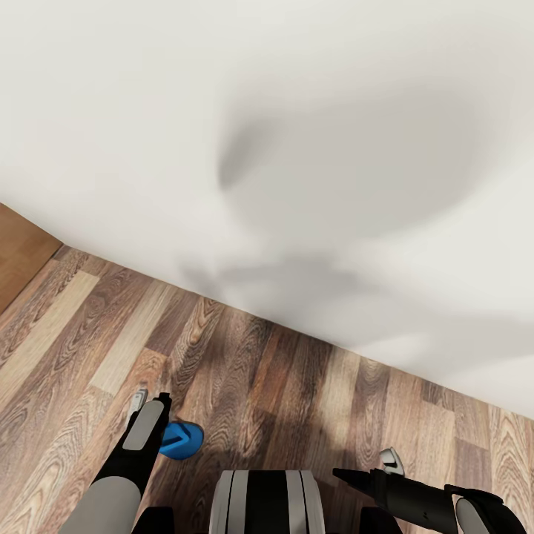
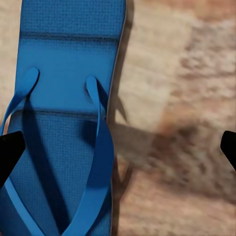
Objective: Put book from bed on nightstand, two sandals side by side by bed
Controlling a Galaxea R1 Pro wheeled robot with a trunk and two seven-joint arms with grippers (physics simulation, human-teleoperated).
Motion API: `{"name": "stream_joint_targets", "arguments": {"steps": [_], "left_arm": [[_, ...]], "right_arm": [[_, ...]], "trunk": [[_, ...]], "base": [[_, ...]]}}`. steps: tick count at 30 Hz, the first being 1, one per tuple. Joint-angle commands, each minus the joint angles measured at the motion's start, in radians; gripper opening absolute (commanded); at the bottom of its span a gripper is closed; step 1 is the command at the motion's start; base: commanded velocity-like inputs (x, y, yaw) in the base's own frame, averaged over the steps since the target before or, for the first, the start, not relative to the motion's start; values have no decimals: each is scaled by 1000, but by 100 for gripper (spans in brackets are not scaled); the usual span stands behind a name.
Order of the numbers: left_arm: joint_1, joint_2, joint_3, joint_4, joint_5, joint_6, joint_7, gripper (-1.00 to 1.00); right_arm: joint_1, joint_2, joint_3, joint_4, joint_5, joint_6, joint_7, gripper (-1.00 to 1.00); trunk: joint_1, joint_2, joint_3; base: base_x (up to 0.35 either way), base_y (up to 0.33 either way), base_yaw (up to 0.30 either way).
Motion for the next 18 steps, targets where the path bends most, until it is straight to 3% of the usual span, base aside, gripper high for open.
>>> {"name": "stream_joint_targets", "arguments": {"steps": [1,18], "left_arm": [[0,-1,1,-1,11,-8,1,100],[-1,-1,1,-1,11,-8,1,100]], "right_arm": [[0,0,-1,0,1,4,4,100],[0,0,-1,0,1,4,4,100]], "trunk": [[0,0,-1],[0,0,-1]], "base": [[0,0,0],[0,63,0]]}}
